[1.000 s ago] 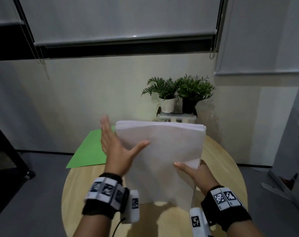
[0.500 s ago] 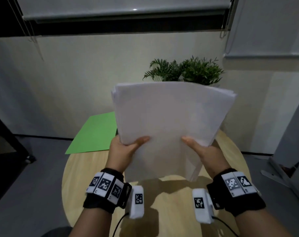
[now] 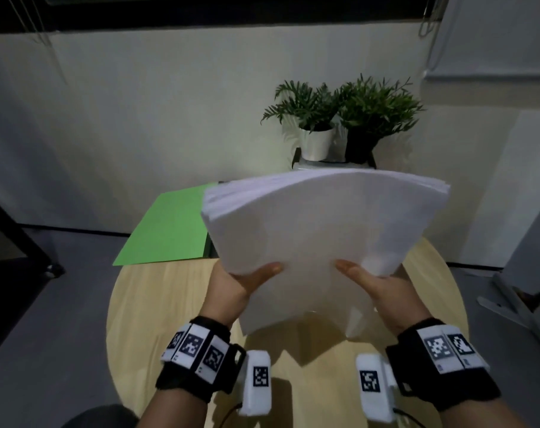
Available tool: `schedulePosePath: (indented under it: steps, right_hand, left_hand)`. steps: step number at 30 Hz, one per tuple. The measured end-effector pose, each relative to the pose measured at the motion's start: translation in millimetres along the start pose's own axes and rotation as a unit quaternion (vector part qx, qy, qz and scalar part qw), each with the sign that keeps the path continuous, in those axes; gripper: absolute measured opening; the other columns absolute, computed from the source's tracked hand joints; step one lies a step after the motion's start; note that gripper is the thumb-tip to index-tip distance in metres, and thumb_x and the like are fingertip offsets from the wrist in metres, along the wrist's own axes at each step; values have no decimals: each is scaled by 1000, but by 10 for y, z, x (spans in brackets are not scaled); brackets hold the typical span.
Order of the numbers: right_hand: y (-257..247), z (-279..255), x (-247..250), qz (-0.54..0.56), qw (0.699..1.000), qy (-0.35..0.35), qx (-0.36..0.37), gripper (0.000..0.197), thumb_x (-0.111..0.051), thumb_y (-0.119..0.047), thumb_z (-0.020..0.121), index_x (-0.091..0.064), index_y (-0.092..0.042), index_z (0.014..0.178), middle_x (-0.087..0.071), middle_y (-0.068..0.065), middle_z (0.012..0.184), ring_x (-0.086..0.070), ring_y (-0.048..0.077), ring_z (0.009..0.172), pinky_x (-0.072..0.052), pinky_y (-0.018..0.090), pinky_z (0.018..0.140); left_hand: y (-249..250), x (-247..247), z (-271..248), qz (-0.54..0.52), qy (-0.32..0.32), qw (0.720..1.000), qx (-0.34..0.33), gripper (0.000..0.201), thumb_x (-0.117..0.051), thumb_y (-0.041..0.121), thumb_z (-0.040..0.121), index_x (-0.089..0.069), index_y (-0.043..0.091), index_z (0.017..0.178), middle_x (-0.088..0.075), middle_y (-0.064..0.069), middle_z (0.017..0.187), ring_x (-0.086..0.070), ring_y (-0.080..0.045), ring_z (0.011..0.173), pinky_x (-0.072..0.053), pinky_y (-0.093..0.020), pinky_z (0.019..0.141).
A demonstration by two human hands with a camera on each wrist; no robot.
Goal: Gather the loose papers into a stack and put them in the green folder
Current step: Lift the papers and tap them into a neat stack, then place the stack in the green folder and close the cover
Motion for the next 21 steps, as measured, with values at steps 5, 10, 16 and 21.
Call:
schedulePosePath:
  steps: [5,10,16,21]
  right_hand:
    - [283,82,-23,21,999,-9,-46,45,-83,-11,69,-66,-7,110,-75,10,98,-72,26,85,-58,38,72]
    - [590,118,-94,41,992,-29,-113,58,-92,-33,48,-72,-15,100,-78,6,96,-72,30,93,-54,50,91]
    - [663,202,-94,35,992,-37,-116,44,-89,-38,54,-70,-22,90,-75,4,105,-71,20,93,-54,39,91]
    - [718,232,47,28,992,-31,-120,26,-78,-27,75,-70,-23,100,-78,2,101,-72,25,96,-52,50,94]
  left_hand:
    - [-173,28,4,36,-21,997,59,32,-86,8,64,-75,18,92,-78,-2,100,-72,-24,99,-57,-37,87]
    - [-295,55,20,28,-29,993,108,26,-84,8,66,-77,11,90,-79,-6,97,-73,-26,97,-56,-35,83]
    - [-306,60,116,36,-30,992,119,27,-83,10,67,-75,11,93,-79,-6,95,-73,-27,94,-57,-37,83]
    - [-315,31,520,49,-22,987,149,28,-73,24,80,-71,8,103,-76,-9,103,-72,-22,90,-57,-35,77]
Point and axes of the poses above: each hand's wrist, its own z-axis towards the middle knuckle, its own x-axis out of the back of the hand, y = z × x, the point moved 5 cm from there along z, towards the middle knuckle
